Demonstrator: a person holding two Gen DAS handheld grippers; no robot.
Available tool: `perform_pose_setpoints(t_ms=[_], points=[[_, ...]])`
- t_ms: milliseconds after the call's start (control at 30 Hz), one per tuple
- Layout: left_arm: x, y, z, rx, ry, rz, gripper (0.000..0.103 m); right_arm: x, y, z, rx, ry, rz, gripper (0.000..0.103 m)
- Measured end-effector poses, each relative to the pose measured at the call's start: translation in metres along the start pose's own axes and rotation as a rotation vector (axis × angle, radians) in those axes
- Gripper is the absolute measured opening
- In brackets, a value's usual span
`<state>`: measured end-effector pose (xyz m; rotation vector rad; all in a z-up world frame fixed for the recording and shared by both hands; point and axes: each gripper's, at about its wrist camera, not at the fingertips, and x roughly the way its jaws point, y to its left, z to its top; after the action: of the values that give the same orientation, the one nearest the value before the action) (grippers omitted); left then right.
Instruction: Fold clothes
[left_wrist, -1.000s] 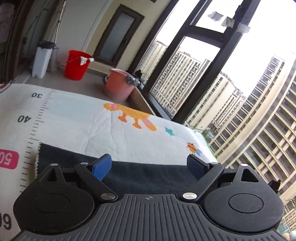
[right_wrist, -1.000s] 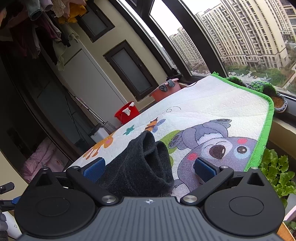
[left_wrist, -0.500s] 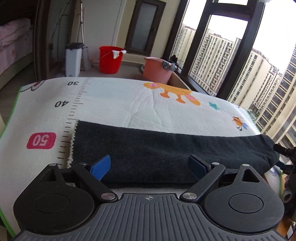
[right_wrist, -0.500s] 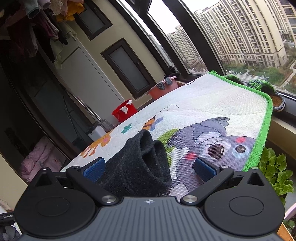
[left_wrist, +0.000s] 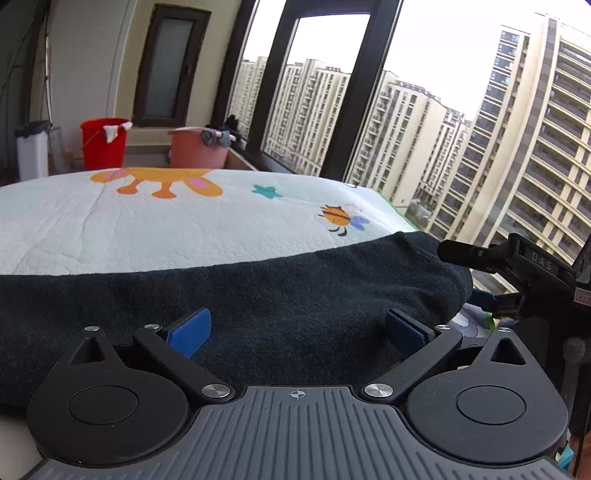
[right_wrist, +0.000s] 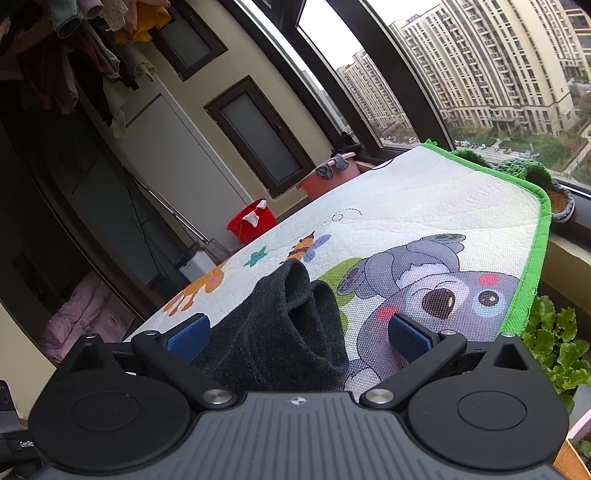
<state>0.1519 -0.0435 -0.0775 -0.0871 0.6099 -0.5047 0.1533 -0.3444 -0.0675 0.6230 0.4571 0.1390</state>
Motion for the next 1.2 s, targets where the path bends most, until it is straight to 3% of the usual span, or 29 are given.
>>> perform_pose_setpoints(t_ms=[133, 367, 433, 500, 533, 700, 833, 1000, 1100, 1200], points=[[0.000, 0.002, -0.003, -0.010, -0.002, -0.016, 0.103, 0.001, -0.001, 0.000, 0.028, -0.024, 0.002, 0.103], [-0.004, 0.011, -0.004, -0.058, -0.020, -0.055, 0.103, -0.003, 0.008, 0.006, 0.038, 0.118, 0.061, 0.101], [-0.005, 0.015, -0.004, -0.084, -0.028, -0.074, 0.103, -0.013, 0.010, 0.004, 0.068, 0.106, 0.017, 0.087], [-0.006, 0.018, -0.005, -0.098, -0.032, -0.084, 0.103, -0.024, 0.012, 0.002, 0.097, 0.093, -0.028, 0.049], [-0.006, 0.019, -0.005, -0.103, -0.034, -0.089, 0.103, -0.029, 0.013, 0.001, 0.112, 0.087, -0.050, 0.047], [-0.008, 0.022, -0.005, -0.126, -0.041, -0.106, 0.103, -0.047, 0.013, -0.004, 0.229, 0.054, -0.056, 0.049], [-0.007, 0.021, -0.005, -0.129, -0.043, -0.108, 0.103, -0.052, 0.015, -0.011, 0.330, 0.070, -0.081, 0.049], [-0.007, 0.019, -0.005, -0.130, -0.042, -0.108, 0.103, -0.046, 0.004, -0.024, 0.504, 0.113, -0.038, 0.051], [-0.007, 0.019, -0.004, -0.129, -0.041, -0.109, 0.103, -0.039, 0.000, -0.029, 0.548, 0.092, -0.085, 0.051], [-0.006, 0.019, -0.004, -0.134, -0.042, -0.112, 0.103, -0.027, -0.001, -0.025, 0.507, 0.053, -0.072, 0.061]])
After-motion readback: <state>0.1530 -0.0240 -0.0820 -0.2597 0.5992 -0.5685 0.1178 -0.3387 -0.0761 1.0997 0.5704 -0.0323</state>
